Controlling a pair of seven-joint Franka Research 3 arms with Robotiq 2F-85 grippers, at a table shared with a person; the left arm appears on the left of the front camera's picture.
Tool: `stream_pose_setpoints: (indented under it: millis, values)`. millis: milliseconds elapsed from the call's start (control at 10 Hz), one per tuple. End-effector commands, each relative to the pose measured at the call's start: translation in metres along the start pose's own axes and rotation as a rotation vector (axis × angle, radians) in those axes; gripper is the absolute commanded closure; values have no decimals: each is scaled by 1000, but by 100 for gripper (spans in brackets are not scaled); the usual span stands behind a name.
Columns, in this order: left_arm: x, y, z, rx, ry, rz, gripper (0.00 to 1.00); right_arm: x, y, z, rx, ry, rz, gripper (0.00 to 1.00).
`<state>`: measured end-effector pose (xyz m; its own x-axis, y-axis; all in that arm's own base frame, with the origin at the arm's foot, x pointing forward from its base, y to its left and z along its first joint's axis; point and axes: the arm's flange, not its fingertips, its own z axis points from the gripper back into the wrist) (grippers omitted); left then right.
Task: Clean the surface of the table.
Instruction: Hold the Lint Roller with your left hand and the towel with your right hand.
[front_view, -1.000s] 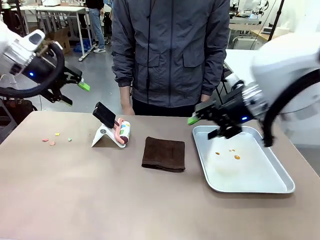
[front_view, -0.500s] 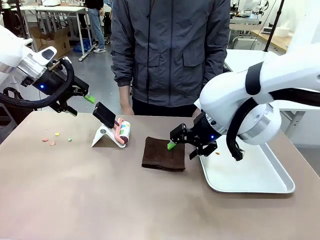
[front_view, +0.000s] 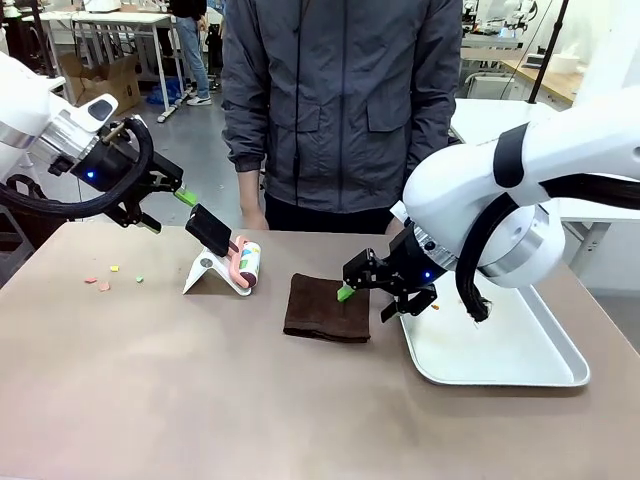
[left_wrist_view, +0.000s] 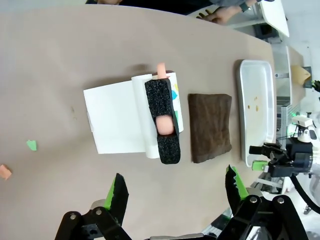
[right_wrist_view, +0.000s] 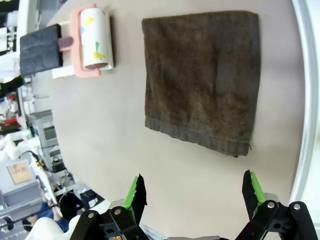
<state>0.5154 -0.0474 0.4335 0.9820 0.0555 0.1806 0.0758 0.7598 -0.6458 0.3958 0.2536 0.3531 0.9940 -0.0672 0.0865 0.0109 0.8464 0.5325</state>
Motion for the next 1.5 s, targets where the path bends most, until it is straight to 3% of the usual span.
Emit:
stream_pose_setpoints:
  millis: [0, 100, 300, 700, 1400]
  values:
    - [0, 1, 2, 13, 3, -9, 0, -1, 2, -2, -8, -12, 6, 0]
    - [0, 0, 0, 0, 0, 0, 0, 0, 0, 0, 0, 0, 0, 0]
    - [19, 4, -27, 15, 25, 35, 0, 34, 16, -17, -78, 36, -34, 0]
    - [40, -2, -45, -51, 35, 55, 0, 81, 40, -53, -253, 11, -131, 0]
    - [44, -12, -65, -24, 119, 48, 0, 98, 45, -87, -469, 27, -161, 0]
